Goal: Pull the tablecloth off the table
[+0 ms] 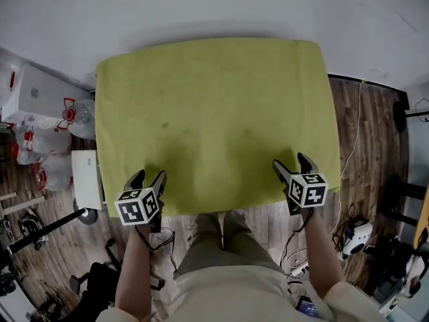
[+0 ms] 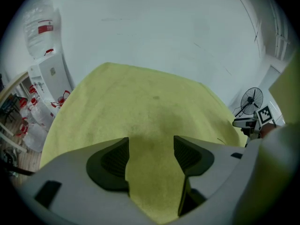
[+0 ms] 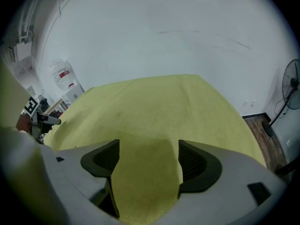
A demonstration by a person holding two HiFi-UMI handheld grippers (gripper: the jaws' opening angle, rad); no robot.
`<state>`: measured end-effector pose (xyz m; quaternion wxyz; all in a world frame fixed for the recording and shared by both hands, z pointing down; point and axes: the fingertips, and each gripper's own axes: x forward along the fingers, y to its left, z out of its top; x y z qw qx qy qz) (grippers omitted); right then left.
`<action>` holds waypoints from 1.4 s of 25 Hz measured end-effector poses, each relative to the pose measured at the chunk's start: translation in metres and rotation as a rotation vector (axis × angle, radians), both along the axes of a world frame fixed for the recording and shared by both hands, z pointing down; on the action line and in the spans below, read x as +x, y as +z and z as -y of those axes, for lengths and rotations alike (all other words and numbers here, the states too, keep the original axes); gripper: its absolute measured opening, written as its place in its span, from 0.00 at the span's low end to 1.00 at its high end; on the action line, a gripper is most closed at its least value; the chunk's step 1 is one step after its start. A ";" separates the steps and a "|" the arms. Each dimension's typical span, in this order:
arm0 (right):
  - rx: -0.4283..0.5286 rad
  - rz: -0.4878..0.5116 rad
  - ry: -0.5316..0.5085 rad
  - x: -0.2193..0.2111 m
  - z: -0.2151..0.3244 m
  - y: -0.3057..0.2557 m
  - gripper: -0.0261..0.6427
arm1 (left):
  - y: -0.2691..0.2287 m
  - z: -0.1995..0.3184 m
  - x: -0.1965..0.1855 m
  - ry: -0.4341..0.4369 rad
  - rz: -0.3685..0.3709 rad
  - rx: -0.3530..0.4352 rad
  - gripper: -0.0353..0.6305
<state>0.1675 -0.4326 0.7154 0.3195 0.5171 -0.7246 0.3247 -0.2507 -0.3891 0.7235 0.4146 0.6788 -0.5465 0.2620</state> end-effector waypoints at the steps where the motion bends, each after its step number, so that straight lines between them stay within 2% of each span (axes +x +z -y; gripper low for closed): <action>1: -0.010 -0.011 0.004 0.001 -0.002 0.005 0.62 | 0.004 -0.002 0.000 -0.010 -0.006 -0.014 0.50; 6: -0.058 -0.064 -0.007 0.009 -0.008 0.023 0.62 | 0.016 -0.006 -0.001 -0.073 -0.029 -0.057 0.50; 11: -0.052 -0.111 -0.028 0.008 -0.011 0.024 0.62 | 0.021 -0.009 -0.003 -0.016 0.093 -0.052 0.48; 12: -0.059 -0.112 -0.024 0.010 -0.011 0.024 0.62 | 0.022 -0.010 -0.006 -0.026 0.118 -0.048 0.45; 14: -0.082 -0.114 -0.017 0.012 -0.010 0.024 0.59 | 0.023 -0.009 -0.013 -0.071 0.147 -0.031 0.31; 16: -0.087 -0.120 -0.024 0.009 -0.009 0.024 0.58 | 0.023 -0.009 -0.019 -0.094 0.160 -0.013 0.26; 22: -0.019 -0.113 -0.025 -0.011 -0.014 0.021 0.31 | 0.025 -0.006 -0.012 -0.045 0.219 0.005 0.21; 27: 0.007 -0.108 0.000 -0.025 -0.019 0.021 0.10 | 0.024 -0.006 -0.007 -0.049 0.202 0.001 0.13; 31: -0.003 -0.045 0.045 -0.028 -0.020 0.017 0.09 | 0.021 -0.007 -0.003 -0.044 0.153 -0.005 0.09; 35: 0.043 0.058 0.059 -0.040 -0.019 -0.011 0.09 | -0.001 -0.008 -0.002 0.018 0.156 0.031 0.08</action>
